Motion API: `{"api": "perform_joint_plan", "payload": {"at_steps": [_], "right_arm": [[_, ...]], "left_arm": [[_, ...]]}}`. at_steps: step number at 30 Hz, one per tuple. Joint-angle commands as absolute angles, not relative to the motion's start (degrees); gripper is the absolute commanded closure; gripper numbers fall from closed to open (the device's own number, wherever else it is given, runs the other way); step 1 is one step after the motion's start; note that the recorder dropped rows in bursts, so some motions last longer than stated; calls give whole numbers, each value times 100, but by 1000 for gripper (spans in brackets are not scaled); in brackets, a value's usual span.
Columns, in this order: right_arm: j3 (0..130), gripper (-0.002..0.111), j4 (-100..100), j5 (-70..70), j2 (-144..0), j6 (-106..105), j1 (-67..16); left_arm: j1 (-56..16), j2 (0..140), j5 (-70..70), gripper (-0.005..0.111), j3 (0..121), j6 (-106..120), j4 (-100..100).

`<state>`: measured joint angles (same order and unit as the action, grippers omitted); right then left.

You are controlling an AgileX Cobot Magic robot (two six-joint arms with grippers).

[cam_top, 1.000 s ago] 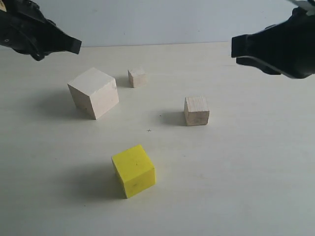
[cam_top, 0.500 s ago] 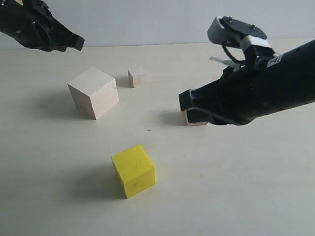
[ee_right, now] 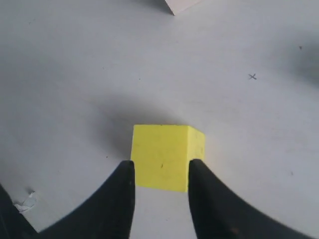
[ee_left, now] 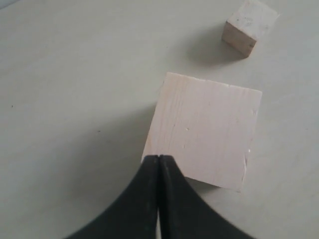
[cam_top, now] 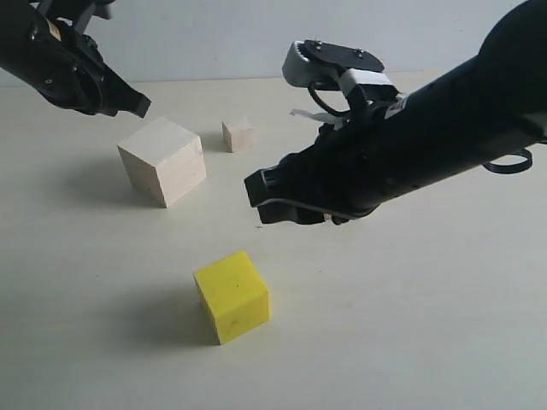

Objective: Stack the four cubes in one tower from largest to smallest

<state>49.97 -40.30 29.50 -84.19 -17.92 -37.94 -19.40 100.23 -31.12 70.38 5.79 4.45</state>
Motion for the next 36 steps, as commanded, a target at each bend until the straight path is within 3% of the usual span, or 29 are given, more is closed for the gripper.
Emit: {"api": "perform_joint_plan", "payload": {"at_steps": [1, 5, 16, 22, 36], "right_arm": [[5093, 55, -4030, 3060, -8493, -1853, -3803], [5115, 40, -4037, 3111, -8787, -1853, -3803], [5956, 39, -3542, 3553, -9663, -1292, -4489], [6631, 39, -2046, 4087, -9900, -59, -4535], [7012, 39, -1903, 4453, -10200, 68, -4535]], "left_arm": [[-1926, 10148, -3030, 107, 7075, 643, 477], [-1926, 10197, -3093, 107, 7075, 643, 477], [-1926, 10197, -3157, 107, 7075, 579, 477], [-1926, 10197, -3187, 107, 7075, 579, 477], [-1555, 10386, -2577, 107, 7089, 579, 654]]}}
